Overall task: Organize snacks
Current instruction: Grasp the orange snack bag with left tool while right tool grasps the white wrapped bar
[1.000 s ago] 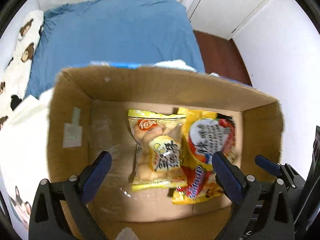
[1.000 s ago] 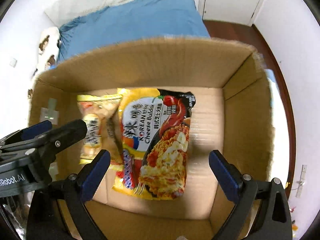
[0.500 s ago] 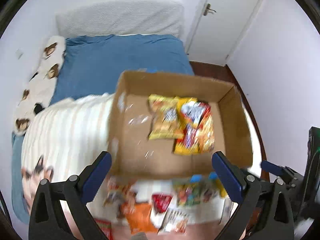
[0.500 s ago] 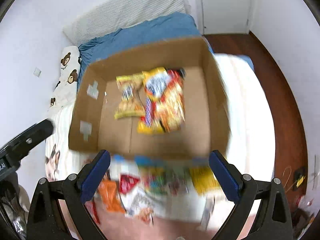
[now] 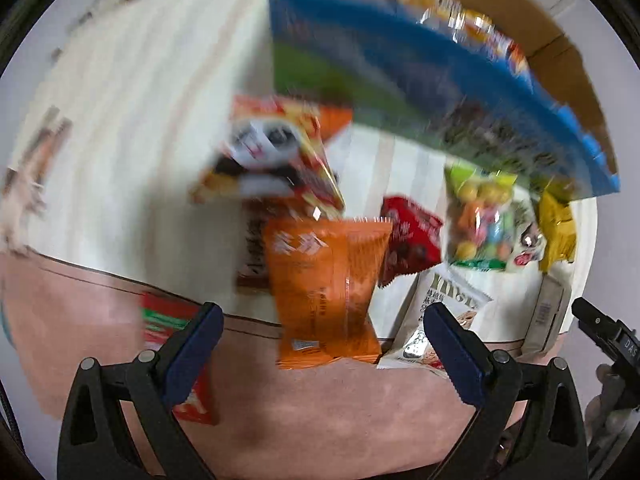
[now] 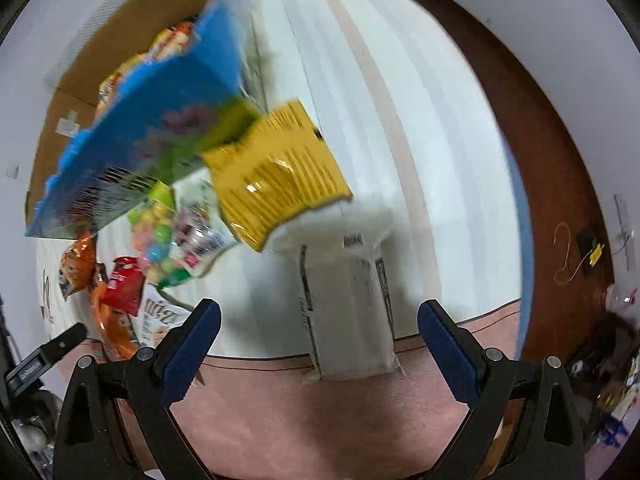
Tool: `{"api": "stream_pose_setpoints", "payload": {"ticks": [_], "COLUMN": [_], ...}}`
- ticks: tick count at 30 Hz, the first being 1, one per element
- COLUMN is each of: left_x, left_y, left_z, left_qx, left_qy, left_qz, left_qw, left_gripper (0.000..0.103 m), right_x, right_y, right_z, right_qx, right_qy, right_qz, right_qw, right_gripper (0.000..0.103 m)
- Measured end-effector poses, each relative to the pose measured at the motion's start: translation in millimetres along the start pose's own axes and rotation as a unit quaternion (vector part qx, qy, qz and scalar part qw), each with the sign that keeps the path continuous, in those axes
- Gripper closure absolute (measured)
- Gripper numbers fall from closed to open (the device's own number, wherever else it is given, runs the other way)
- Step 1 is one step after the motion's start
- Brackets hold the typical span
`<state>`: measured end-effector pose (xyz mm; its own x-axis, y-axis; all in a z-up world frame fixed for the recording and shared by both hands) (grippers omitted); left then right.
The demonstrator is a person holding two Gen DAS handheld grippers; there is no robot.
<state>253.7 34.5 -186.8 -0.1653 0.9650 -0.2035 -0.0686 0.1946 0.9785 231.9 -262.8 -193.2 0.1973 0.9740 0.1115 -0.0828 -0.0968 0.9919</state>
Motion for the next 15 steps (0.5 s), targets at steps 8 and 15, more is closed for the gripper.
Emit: {"api": "stream_pose_setpoints", "payload": {"ticks": [8, 15], "left_x": [-3.2, 0.4], "left_y": [-39.2, 1.2], "left_z": [-9.2, -47.1], "left_qx": [0.012, -0.017], "left_qy": [0.000, 0.001], "left_qz": [0.013, 0.005], "left_qw": [0.9998, 0.9998], "left_gripper": [0.050, 0.052], "right_x": [-23.4, -14.6], "right_y": [-47.0, -21.7], "right_z": [-15.0, -43.1], "right_qx": [0.034, 0.022], "right_qy": [-0.011, 0.001], "right_qz": [-0.042, 0.001], "right_qw": [0.998, 1.000], "right_gripper": [0.041, 0.053]}}
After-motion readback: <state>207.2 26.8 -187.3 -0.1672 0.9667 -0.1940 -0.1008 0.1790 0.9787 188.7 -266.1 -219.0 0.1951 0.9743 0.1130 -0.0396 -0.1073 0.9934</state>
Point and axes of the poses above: each gripper's, at about its wrist camera, not at the fingertips, and y roughly against the way its jaws point, x to its left, z to its top, the point moved 10 cm from there along -y, roughly the way its jaws point
